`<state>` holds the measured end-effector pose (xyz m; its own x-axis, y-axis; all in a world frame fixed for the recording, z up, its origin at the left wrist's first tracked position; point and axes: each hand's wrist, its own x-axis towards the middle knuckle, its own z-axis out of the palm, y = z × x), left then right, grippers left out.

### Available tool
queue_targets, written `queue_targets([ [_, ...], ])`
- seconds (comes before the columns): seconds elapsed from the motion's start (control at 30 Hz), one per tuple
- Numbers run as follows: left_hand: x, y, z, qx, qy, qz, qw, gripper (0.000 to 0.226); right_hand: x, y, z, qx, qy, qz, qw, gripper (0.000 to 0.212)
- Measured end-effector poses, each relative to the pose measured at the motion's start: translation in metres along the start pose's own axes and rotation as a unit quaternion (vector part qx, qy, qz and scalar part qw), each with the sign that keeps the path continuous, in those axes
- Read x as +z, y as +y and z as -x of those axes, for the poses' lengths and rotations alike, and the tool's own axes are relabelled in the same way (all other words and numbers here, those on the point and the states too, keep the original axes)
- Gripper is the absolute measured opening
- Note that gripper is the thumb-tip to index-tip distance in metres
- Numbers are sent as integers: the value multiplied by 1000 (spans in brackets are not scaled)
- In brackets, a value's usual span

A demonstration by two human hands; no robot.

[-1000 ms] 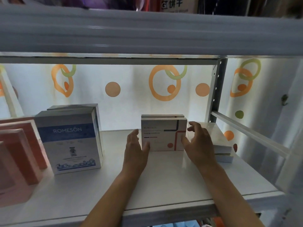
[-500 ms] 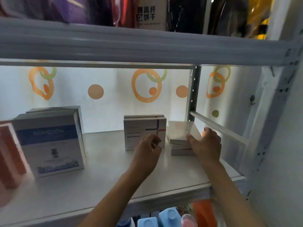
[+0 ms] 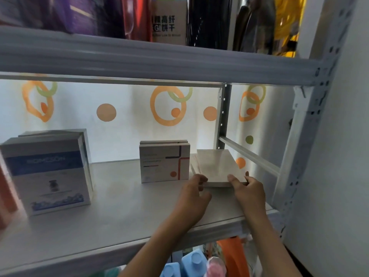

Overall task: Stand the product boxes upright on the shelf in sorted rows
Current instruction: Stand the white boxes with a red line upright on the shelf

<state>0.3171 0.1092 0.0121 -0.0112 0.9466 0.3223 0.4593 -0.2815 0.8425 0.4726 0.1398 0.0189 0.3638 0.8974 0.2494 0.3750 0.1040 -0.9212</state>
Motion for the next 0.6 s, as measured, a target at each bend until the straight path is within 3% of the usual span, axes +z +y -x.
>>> queue_targets([
  [0.17,1,4,10,-32,-24,105,994,32,-14,10,15,37,5,-153,988,40],
  [0.37,1,9,26,-17,5,140,990,44,-28,-6,34,7,-1,-283,959,44],
  [0.6,-31,22,29,26,56,175,983,43,-26,-29,45,-25,-114,-348,930,47],
])
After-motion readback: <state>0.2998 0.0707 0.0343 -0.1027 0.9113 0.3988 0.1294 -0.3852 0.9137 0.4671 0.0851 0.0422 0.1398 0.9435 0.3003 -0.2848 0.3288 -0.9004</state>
